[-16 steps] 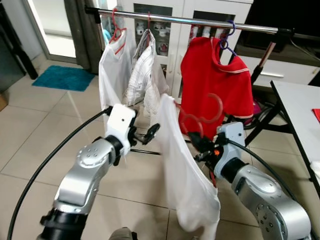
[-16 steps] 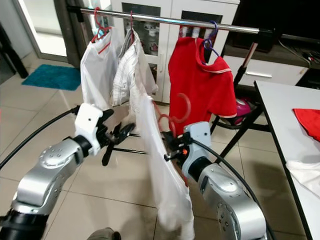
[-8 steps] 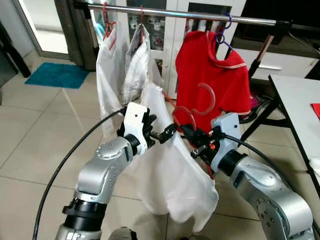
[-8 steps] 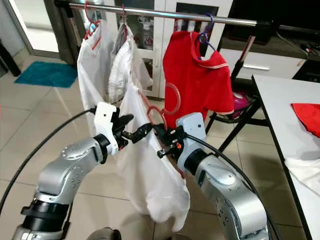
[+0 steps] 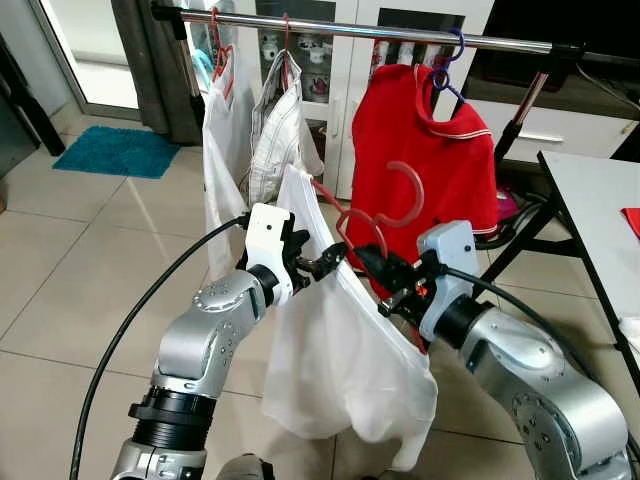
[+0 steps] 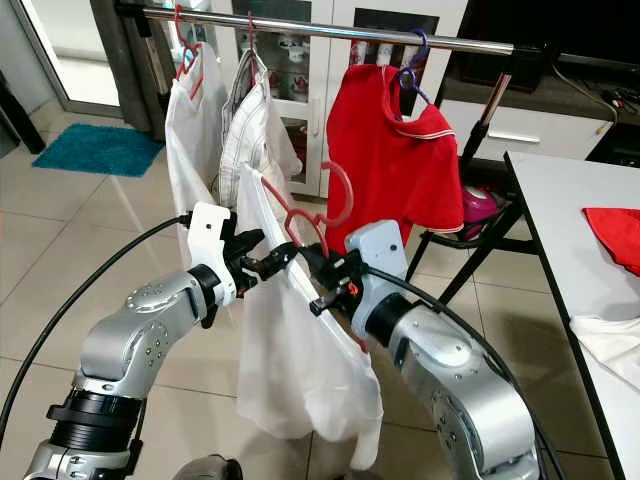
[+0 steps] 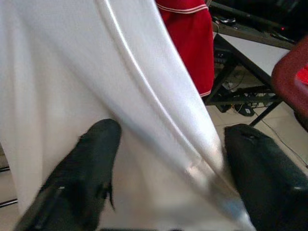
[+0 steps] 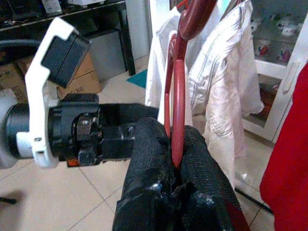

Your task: Hang hanger

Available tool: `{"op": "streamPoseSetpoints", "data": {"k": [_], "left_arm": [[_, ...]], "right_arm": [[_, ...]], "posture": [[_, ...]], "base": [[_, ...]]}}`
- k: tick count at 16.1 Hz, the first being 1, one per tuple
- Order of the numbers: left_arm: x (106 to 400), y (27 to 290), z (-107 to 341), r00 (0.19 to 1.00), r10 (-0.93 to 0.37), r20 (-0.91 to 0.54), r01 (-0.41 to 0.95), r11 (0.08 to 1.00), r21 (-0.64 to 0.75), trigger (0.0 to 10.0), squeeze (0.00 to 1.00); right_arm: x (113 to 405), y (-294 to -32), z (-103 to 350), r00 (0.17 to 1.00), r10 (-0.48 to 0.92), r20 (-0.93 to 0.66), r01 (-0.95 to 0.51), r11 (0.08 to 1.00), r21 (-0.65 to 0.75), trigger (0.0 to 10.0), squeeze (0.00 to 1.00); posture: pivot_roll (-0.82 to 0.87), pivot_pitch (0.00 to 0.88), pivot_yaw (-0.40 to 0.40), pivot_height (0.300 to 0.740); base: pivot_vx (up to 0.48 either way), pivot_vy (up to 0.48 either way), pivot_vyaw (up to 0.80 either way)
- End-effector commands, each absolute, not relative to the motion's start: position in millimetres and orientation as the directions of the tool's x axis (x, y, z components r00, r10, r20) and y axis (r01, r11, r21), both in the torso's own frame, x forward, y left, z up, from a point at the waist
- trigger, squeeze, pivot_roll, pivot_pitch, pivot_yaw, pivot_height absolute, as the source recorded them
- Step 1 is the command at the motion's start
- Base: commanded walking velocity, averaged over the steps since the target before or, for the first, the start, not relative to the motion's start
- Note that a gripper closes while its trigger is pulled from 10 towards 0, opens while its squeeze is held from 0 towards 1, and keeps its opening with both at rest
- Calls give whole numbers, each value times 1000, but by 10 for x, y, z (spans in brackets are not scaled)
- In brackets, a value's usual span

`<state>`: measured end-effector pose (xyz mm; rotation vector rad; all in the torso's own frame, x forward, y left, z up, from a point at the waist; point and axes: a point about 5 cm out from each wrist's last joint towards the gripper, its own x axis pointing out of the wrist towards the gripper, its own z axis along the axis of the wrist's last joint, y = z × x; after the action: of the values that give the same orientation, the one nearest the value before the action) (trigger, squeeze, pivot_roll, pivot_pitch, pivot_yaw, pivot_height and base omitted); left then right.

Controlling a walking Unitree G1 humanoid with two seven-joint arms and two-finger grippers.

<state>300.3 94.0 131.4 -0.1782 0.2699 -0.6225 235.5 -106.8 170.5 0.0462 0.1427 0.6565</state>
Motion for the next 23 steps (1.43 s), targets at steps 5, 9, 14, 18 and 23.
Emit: {"op": "streamPoseSetpoints", "data": {"k": [5, 9, 14, 18, 23], "left_arm": [[2985, 923, 1376, 778, -601, -186, 564, 797, -215, 0, 0], [2961, 952, 1370, 793, -578, -192, 551, 815, -179, 1020, 0], [2965, 968, 1337, 814, -548, -195, 530, 837, -137, 0, 0], [2963, 985, 1313, 817, -542, -195, 522, 840, -148, 0, 0], [2940, 963, 1362, 798, -587, -138, 562, 807, -183, 0, 0]], "right_arm": [[2385, -1083, 1766, 801, 592, -90, -589, 806, 62, 0, 0], [2406, -1110, 1751, 817, 569, -93, -566, 822, 61, 0, 0], [2414, -1102, 1744, 819, 567, -87, -563, 823, 74, 0, 0], [2418, -1097, 1748, 816, 572, -83, -567, 820, 77, 0, 0], [2414, -1118, 1750, 825, 560, -81, -555, 828, 80, 0, 0]], "posture": [[-30, 27, -15, 740], [-27, 18, -15, 740], [-25, 10, -24, 740], [-27, 10, -24, 740], [-29, 17, -17, 740]], "base": [[0, 0, 0], [0, 0, 0], [0, 0, 0], [0, 0, 0], [0, 0, 0]]}}
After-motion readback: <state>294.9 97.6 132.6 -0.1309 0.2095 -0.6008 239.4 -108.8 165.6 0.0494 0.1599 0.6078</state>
